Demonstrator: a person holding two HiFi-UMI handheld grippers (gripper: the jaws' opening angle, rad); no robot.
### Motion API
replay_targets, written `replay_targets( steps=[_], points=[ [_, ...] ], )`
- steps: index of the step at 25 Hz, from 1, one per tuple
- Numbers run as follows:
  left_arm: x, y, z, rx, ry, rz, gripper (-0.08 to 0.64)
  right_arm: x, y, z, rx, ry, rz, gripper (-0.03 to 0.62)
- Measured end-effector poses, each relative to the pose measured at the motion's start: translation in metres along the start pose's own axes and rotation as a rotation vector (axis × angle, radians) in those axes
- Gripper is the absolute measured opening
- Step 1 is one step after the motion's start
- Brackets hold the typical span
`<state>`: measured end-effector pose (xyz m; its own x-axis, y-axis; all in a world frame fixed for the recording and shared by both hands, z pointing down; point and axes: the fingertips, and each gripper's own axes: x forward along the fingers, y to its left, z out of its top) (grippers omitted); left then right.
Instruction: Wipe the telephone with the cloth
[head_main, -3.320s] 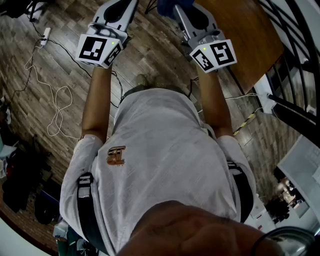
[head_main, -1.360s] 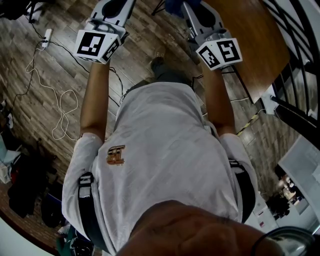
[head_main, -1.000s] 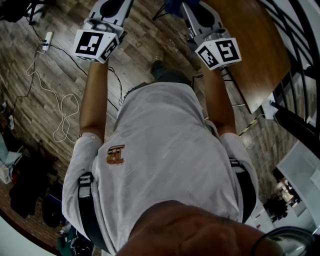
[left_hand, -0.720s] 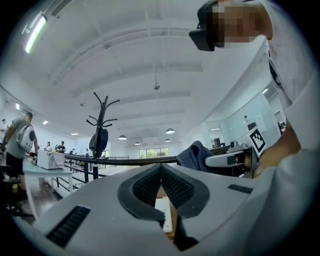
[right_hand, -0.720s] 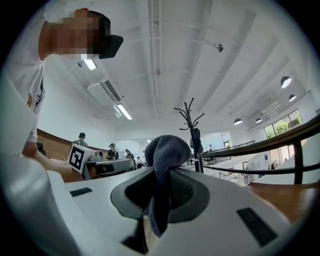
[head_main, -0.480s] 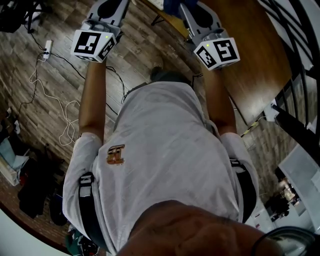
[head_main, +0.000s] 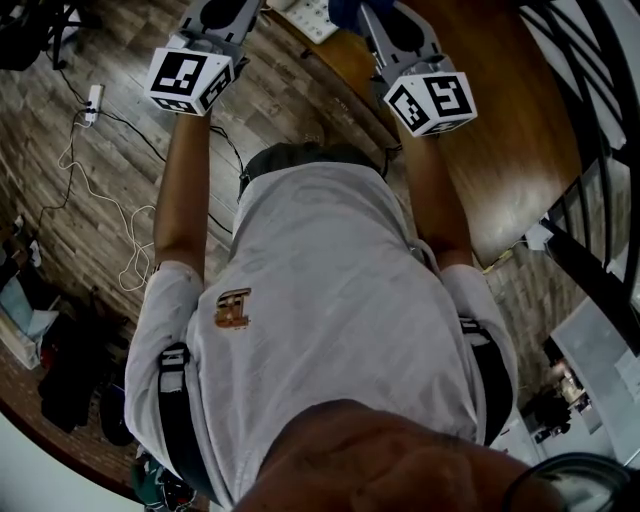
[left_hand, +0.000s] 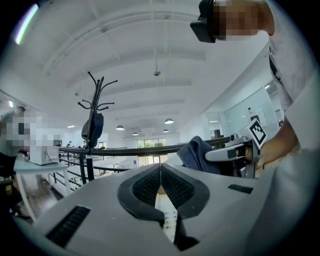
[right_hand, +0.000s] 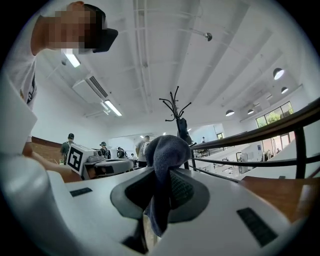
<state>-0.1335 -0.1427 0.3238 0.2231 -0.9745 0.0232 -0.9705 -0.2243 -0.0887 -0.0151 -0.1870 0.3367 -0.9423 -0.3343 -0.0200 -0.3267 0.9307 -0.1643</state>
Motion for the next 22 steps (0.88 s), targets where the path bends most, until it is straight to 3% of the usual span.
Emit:
replay_targets(
  steps=[11,22],
  points=[
    [0.047,0.030,-0.024,0.004,0.105,-0.076,0.020,0.036,-0.031,0.001,0.038,0.015,-0.072,0.071],
    [0.086,0.061,-0.053,0.006,0.214,-0.244,0.021,0.079,-0.054,-0.001,0.071,0.031,-0.219,0.072]
  ],
)
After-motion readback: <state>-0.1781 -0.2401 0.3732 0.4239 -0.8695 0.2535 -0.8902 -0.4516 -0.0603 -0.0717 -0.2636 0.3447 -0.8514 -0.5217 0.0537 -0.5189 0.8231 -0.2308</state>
